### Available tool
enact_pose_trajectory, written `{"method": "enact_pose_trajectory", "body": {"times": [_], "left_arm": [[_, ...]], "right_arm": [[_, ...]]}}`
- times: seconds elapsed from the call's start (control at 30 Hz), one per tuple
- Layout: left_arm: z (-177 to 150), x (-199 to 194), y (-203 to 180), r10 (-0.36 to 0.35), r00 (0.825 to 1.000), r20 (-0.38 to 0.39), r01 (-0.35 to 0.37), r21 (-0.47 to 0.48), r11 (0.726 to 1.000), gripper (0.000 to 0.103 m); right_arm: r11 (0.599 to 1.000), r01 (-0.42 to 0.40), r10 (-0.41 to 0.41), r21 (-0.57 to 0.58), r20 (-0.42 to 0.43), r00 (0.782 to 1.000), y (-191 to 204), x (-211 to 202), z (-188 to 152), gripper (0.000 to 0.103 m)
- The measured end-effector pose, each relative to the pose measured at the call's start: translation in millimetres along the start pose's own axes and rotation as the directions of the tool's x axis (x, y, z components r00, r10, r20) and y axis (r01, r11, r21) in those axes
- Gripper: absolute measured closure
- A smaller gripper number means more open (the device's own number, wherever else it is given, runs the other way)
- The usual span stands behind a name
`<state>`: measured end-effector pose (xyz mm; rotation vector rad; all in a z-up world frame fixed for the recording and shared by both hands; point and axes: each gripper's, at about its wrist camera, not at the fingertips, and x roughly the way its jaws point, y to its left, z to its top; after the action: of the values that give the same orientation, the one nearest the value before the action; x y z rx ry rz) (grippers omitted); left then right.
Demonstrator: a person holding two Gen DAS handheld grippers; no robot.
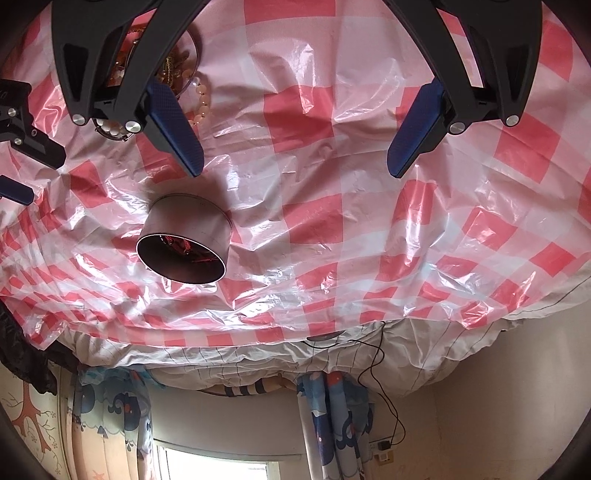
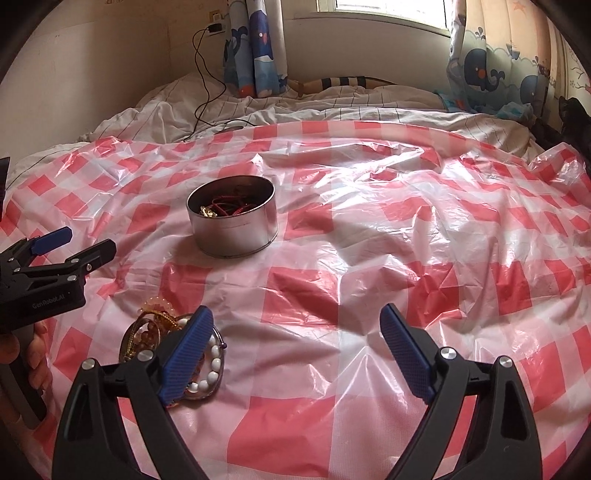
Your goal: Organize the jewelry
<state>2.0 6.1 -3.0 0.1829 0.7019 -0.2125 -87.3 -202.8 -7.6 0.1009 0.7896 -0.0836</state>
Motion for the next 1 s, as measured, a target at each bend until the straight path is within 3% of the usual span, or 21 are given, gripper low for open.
{"method": "enact_pose_trajectory", "body": {"times": [1.0], "left_arm": [[-0.5,0.1,-1.5,0.005,1.000,0.004,-0.005,0.001,1.000,0.007]], "right_arm": [[1.000,-0.014,0.014,-0.007,0.009,1.000,3.8,-5.7,1.4,0.014]]}}
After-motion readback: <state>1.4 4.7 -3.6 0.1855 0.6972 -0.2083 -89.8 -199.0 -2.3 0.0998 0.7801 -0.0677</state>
